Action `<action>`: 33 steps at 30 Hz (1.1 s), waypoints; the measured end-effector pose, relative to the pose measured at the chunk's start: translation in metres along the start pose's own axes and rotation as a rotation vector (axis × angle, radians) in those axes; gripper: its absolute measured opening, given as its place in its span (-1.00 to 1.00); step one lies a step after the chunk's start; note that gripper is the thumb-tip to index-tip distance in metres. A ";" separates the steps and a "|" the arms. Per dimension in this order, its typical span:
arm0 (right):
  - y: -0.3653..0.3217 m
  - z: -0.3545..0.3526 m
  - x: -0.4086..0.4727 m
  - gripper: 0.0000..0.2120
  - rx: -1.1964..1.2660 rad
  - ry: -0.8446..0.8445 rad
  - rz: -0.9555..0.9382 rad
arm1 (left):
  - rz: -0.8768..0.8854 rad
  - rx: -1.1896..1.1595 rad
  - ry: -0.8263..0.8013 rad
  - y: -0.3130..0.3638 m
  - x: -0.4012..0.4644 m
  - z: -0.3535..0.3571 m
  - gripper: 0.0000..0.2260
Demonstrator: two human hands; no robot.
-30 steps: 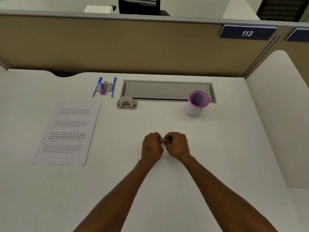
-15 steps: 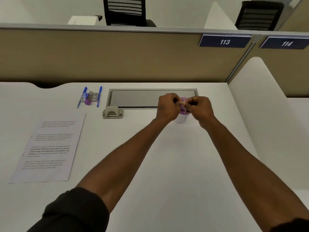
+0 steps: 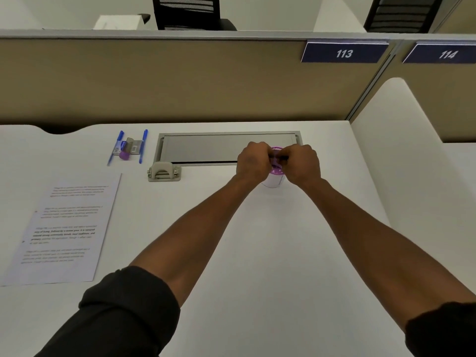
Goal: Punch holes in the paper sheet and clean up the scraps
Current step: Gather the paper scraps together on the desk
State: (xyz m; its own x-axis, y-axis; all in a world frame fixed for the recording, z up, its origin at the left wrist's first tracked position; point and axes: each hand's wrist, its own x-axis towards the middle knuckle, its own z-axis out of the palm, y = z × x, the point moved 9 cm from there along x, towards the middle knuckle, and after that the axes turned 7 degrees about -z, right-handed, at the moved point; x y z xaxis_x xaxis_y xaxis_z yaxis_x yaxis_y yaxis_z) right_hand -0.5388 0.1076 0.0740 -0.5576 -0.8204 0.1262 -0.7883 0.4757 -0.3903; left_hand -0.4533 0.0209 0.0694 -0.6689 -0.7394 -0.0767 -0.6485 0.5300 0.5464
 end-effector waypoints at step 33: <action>-0.031 -0.028 -0.070 -0.76 0.306 0.422 -0.039 | -0.090 -0.648 0.256 -0.122 -0.086 -0.058 -0.84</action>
State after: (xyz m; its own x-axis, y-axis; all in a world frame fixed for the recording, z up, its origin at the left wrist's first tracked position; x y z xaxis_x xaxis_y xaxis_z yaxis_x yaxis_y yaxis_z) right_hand -0.4833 0.1592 0.1030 -0.6353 -0.6064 0.4782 -0.7338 0.2808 -0.6187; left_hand -0.2954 -0.0047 0.0575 -0.4646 -0.8855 0.0107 -0.2968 0.1671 0.9402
